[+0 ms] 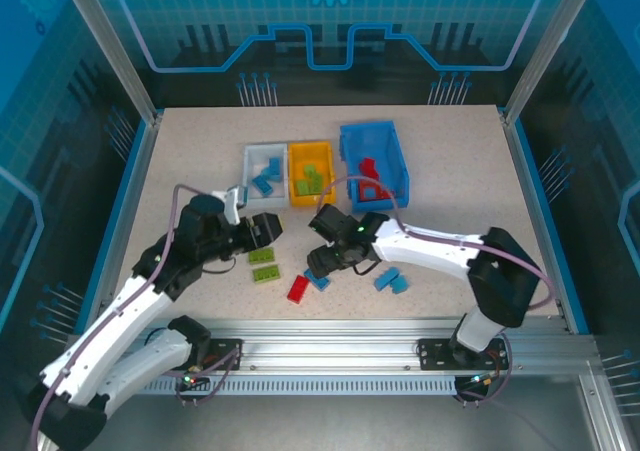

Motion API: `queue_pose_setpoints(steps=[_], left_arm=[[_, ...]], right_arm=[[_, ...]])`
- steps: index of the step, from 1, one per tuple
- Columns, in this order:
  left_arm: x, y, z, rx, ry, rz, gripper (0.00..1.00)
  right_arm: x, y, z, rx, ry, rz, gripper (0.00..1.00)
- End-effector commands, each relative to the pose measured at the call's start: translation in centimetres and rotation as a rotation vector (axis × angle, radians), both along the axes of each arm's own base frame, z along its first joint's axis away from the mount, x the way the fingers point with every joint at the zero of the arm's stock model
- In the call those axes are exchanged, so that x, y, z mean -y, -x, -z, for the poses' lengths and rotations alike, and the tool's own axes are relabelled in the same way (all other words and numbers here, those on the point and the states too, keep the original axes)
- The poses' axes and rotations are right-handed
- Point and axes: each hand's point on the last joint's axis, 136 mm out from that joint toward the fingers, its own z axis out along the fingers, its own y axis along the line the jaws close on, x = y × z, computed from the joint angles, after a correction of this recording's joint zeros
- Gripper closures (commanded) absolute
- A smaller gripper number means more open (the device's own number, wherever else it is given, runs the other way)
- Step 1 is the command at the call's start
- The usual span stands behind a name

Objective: Sort the legos into containers by color

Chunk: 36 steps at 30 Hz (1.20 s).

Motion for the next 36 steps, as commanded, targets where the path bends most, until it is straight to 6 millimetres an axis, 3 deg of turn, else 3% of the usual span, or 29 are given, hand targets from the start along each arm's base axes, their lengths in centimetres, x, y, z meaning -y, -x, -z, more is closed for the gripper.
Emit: queue_pose_setpoints(steps=[1,6,15,20,29,36], left_arm=[[-0.7,1.8,2.0,-0.082,0.003,-0.021,0.38],[-1.0,2.4,2.0,-0.078,0.0,-0.022,0.38],[-0.1,1.8,1.5,-0.056,-0.012,0.009,0.38],[0.7,1.9,1.3,-0.003,-0.024,0.066,0.37],[0.8,2.3,0.6,0.038,-0.025,0.1,0.36],[0.9,2.4,0.6,0.041,-0.022,0.103,0.36]], right_arm=[[-1.8,-0.2,0.9,-0.049,-0.029,0.077,0.17],[-1.6,-0.6,2.5,-0.115,-0.008,0.259,0.17],[-1.9,-0.6,0.7,-0.175,-0.153,0.587,0.19],[-1.0,-0.8,1.7,-0.23,-0.182,0.804,0.26],[-1.9,-2.2,3.2,-0.311,-0.238,0.937,0.32],[-2.0,-2.0,4.9,-0.346,-0.215,0.961,0.51]])
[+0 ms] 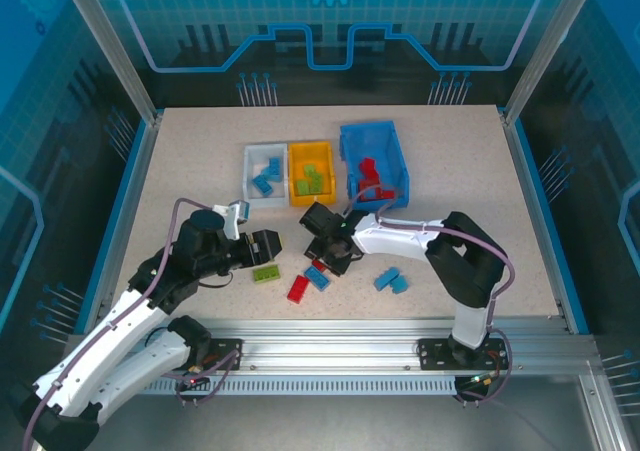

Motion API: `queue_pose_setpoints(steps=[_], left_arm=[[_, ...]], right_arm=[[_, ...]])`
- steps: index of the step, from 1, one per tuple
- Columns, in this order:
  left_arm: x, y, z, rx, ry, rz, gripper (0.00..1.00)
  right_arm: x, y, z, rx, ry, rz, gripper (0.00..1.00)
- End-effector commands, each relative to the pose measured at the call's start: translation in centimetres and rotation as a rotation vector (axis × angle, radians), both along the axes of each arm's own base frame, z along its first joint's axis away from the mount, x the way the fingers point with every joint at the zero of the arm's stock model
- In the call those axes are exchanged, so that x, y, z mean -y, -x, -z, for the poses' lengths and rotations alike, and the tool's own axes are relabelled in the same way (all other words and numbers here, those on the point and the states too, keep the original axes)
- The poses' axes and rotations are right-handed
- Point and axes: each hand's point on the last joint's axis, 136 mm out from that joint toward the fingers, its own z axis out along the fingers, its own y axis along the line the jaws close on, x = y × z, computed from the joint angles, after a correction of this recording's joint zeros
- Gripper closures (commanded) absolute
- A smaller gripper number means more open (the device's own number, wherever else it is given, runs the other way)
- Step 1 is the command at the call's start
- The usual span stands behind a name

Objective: Sort the legos into containers by color

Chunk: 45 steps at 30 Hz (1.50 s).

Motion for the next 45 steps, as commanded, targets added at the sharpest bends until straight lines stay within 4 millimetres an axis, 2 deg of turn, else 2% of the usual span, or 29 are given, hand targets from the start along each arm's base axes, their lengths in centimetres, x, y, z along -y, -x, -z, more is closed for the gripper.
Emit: queue_pose_setpoints(steps=[1,5,9,11,13,15,18,20,24,28,30,34,41,42,45], left_arm=[[0.5,0.2,-0.5,0.035,0.006,0.035,0.36],[0.5,0.2,-0.6,0.04,0.007,0.038,0.37],[0.8,-0.1,-1.3,0.056,0.022,0.039,0.37],[1.1,-0.3,-1.8,0.064,0.033,0.043,0.37],[1.6,-0.7,-2.4,0.071,0.046,0.052,0.37],[2.4,-1.0,-2.9,0.08,0.061,0.068,0.37],[4.2,-1.4,-3.6,0.096,0.085,0.104,0.37],[5.7,-1.9,-3.8,0.103,0.087,0.126,0.36],[8.1,-2.7,-4.5,0.128,0.091,0.162,0.37],[9.3,-3.1,-4.8,0.138,0.079,0.183,0.37],[9.6,-3.1,-4.6,0.136,0.077,0.186,0.37],[9.6,-3.2,-4.2,0.128,0.069,0.187,0.37],[9.6,-3.1,-4.0,0.126,0.067,0.188,0.37],[9.6,-3.1,-4.1,0.125,0.065,0.187,0.37],[9.5,-2.9,-4.1,0.125,0.059,0.191,0.37]], right_arm=[[0.0,-0.3,0.6,-0.017,-0.007,0.038,0.56],[0.2,-1.0,0.0,0.021,0.018,0.016,0.78],[1.9,-2.4,-3.4,0.152,0.119,-0.038,0.84],[4.1,-3.2,-5.9,0.236,0.207,-0.064,0.85],[7.1,-4.0,-8.9,0.335,0.319,-0.086,0.84],[10.2,-4.9,-10.9,0.387,0.418,-0.117,0.84],[13.5,-7.5,-12.3,0.403,0.505,-0.217,0.83],[14.9,-9.6,-12.8,0.403,0.577,-0.283,0.83],[16.8,-14.4,-11.5,0.341,0.606,-0.355,0.85],[17.3,-18.8,-10.1,0.301,0.577,-0.397,0.85],[17.2,-20.3,-9.1,0.266,0.567,-0.418,0.85],[16.8,-22.4,-7.5,0.228,0.543,-0.433,0.85],[16.2,-25.5,-5.8,0.191,0.515,-0.444,0.84],[16.1,-25.9,-5.0,0.179,0.503,-0.447,0.84],[15.6,-27.1,-4.9,0.198,0.457,-0.442,0.84]])
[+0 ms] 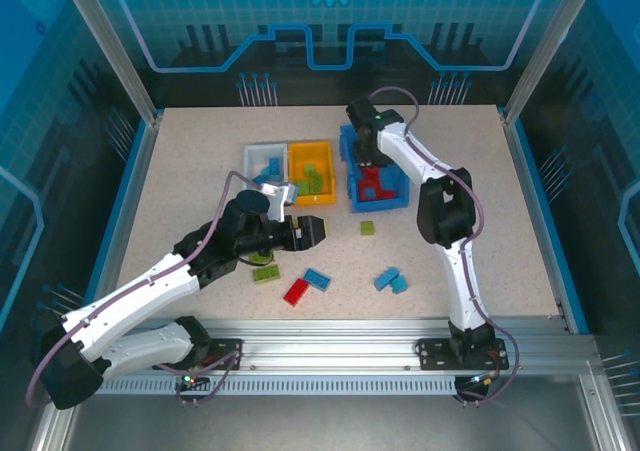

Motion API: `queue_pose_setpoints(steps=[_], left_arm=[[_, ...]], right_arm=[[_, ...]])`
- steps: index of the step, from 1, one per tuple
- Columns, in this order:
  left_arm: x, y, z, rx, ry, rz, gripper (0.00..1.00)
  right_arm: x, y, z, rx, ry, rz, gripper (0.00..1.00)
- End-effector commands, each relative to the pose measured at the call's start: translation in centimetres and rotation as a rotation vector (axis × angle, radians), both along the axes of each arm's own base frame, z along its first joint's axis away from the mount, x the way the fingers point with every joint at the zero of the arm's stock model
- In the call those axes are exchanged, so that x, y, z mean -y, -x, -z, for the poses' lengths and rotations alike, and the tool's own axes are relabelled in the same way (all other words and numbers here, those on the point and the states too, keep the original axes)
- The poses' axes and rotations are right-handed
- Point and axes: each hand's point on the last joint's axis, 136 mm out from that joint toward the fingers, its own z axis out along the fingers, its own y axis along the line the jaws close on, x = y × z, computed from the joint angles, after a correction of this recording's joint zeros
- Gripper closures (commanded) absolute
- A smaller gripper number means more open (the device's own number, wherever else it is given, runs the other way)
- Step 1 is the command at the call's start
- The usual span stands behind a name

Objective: Sort the legos into containers by color

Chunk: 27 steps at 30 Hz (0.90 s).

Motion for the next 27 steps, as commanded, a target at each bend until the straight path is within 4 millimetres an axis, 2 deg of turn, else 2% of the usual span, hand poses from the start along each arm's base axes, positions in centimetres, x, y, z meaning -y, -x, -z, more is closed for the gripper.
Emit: queue_pose_setpoints(steps=[1,7,12,18,20,24,27], left_arm=[[0.1,-0.2,-1.1,0.035,0.0,0.0,0.37],[-0.1,0.0,-1.1,0.032,-0.007,-0.002,0.37],[-0.3,0.1,-0.9,0.031,-0.011,-0.008,0.37],[-0.3,0.1,-0.7,0.026,-0.011,-0.009,0.37],[-0.2,0.1,-0.6,0.023,-0.012,-0.009,0.37],[-0.4,0.1,-0.6,0.023,-0.02,-0.014,0.37],[-0.9,0.1,-0.4,0.024,-0.04,-0.028,0.37]], right_arm=[[0.6,-0.5,0.8,-0.054,-0.053,-0.009,0.84],[0.3,-3.0,-1.3,0.038,-0.128,-0.018,0.84],[0.7,-3.7,-3.3,0.106,-0.097,-0.021,0.83],[2.1,-2.9,-2.1,0.062,-0.023,0.017,0.81],[2.6,-2.8,-1.5,0.054,0.0,0.028,0.77],[2.4,-3.0,-0.2,0.024,-0.018,0.016,0.61],[1.6,-3.2,-0.7,0.032,-0.041,-0.012,0.51]])
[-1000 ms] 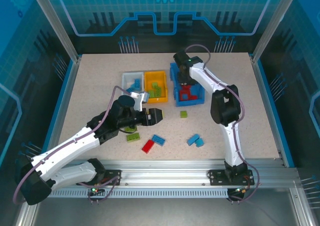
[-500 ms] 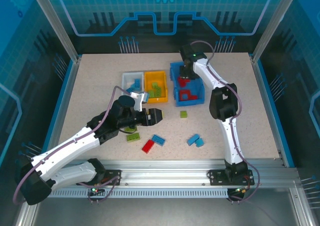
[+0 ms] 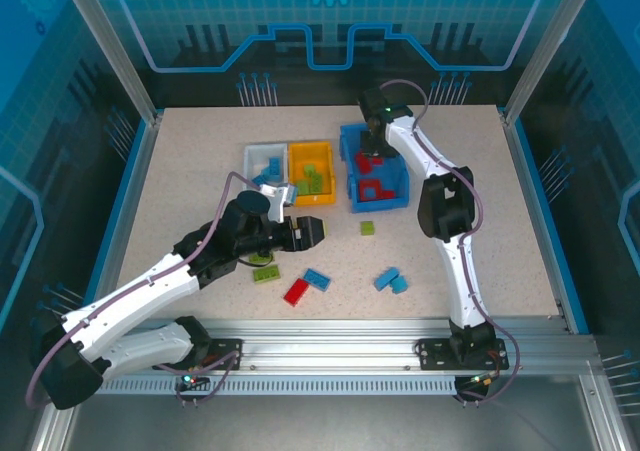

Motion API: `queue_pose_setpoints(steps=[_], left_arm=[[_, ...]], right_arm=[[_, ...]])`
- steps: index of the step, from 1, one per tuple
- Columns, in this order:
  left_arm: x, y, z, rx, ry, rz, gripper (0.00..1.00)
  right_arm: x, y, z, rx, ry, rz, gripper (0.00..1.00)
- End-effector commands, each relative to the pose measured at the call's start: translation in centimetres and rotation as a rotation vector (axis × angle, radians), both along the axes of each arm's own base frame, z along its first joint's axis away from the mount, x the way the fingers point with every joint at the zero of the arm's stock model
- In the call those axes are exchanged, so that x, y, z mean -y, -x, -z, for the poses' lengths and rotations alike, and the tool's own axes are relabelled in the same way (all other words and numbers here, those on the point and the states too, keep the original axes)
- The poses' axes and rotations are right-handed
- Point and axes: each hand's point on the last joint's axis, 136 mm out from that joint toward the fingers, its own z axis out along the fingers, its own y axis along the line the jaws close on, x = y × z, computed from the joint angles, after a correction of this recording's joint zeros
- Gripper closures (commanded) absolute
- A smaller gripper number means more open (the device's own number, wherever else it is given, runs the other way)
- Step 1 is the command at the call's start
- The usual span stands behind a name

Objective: Sort the legos into containers by color

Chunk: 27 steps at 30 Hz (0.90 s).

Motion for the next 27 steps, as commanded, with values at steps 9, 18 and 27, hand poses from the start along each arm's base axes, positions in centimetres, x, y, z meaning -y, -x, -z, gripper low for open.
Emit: queue_pose_setpoints(steps=[9,18,27], left_arm=[[-1.7,0.1,0.6,0.022,-0.115,-0.034,0.36],[-1.2,0.8,6.6,-0.295,-0.187,-0.235,0.36],[1.8,3.9,12.1,-0.544,-0.23,-0.541,0.33]], right_arm=[[-2.7,1.1,-9.5,0.166,-0.066,-0.08,0.42],[-2.8,7.9,-19.2,0.361,-0.124,-0.117,0.4],[-7.2,25.8,-22.1,0.574,-0.366,-0.648,0.23]])
